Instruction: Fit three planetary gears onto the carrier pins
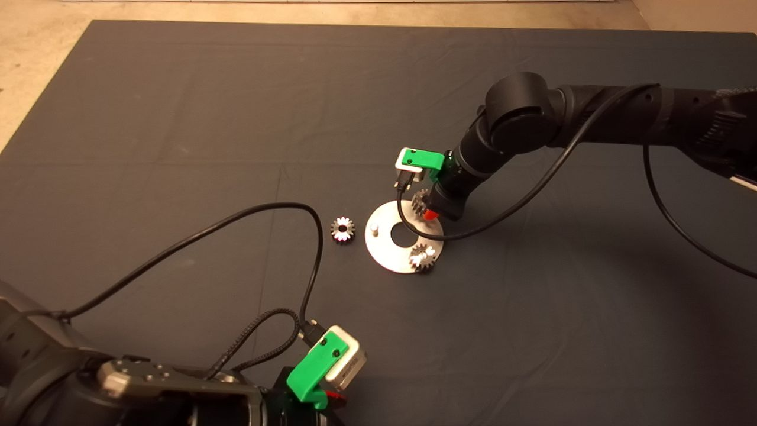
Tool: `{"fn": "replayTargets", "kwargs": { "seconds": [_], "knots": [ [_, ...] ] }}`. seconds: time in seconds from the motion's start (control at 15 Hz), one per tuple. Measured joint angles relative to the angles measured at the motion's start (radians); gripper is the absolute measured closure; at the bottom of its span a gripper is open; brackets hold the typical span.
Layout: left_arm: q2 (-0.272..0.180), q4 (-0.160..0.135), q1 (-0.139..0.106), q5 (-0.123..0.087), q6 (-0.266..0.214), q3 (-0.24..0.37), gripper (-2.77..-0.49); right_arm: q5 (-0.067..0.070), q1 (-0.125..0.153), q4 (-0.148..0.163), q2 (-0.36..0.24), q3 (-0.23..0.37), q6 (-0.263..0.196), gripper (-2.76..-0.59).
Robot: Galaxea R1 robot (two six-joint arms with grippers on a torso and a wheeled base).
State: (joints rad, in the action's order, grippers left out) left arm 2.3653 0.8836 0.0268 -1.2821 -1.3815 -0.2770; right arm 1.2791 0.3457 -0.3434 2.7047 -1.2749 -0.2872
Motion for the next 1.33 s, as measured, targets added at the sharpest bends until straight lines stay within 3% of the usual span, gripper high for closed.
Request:
{"fn": "replayTargets", "kwargs": {
  "seconds": [0.6,0.8,1.13,1.33],
  "knots": [
    [0.0,0.0,0.0,0.001,0.0,0.0,-1.46,0.0,-0.002,0.005,0.011,-0.003,-0.001,-0.84],
    [0.0,0.0,0.0,0.018,0.0,0.0,-1.46,0.0,-0.002,0.006,0.011,-0.004,0.0,-0.84],
    [0.0,0.0,0.0,0.019,0.0,0.0,-1.46,0.004,-0.004,0.008,0.011,-0.004,0.0,-0.85],
    [0.0,0.0,0.0,0.019,0.0,0.0,-1.46,-0.003,-0.002,0.041,0.011,-0.023,0.003,-0.84]
  ]
}}
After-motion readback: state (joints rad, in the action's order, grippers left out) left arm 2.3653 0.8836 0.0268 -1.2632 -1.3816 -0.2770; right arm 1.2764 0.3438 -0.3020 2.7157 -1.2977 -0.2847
